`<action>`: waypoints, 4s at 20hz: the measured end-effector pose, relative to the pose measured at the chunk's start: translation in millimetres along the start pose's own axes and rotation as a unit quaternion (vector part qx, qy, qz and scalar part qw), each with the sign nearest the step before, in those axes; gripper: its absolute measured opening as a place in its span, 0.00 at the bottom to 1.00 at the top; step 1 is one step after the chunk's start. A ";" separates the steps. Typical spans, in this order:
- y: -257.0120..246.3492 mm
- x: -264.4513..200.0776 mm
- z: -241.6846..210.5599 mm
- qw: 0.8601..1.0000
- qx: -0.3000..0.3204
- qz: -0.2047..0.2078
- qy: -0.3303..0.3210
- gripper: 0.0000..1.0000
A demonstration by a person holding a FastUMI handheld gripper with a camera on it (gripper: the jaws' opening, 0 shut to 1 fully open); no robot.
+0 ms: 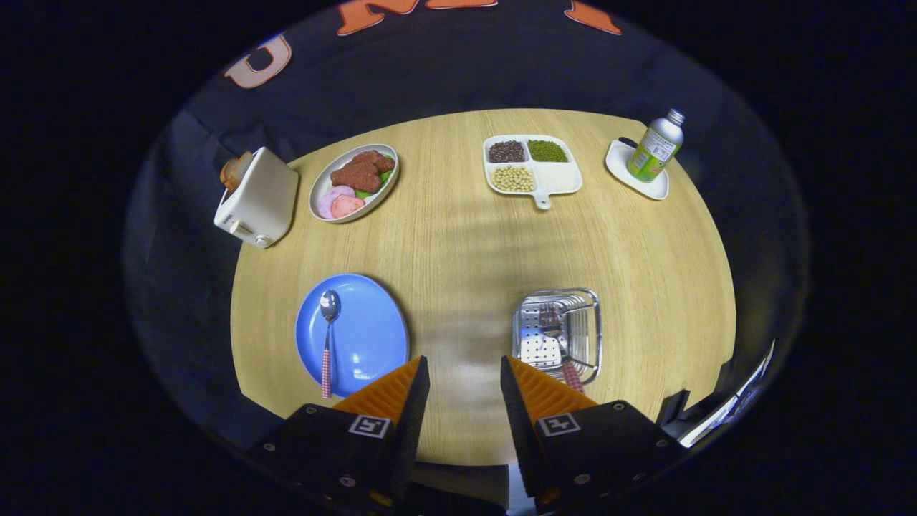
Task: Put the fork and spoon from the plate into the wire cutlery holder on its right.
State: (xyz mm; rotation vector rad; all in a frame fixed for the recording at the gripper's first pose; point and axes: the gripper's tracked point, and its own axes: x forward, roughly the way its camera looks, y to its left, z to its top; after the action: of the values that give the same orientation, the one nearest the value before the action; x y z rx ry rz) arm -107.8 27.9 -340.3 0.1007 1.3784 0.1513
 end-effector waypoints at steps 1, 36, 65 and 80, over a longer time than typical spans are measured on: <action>12.6 4.6 -1.8 1.000 -0.001 0.007 -0.003 0.67; 172.8 121.3 -76.9 0.998 -0.058 0.020 0.014 0.18; -54.8 -29.8 -34.1 0.997 0.021 -0.069 0.019 0.09; -86.2 -24.3 -42.6 0.979 0.021 -0.055 0.194 0.09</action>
State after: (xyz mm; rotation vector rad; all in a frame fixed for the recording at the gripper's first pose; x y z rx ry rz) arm -150.0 -61.8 -338.6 0.0300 1.7737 0.0510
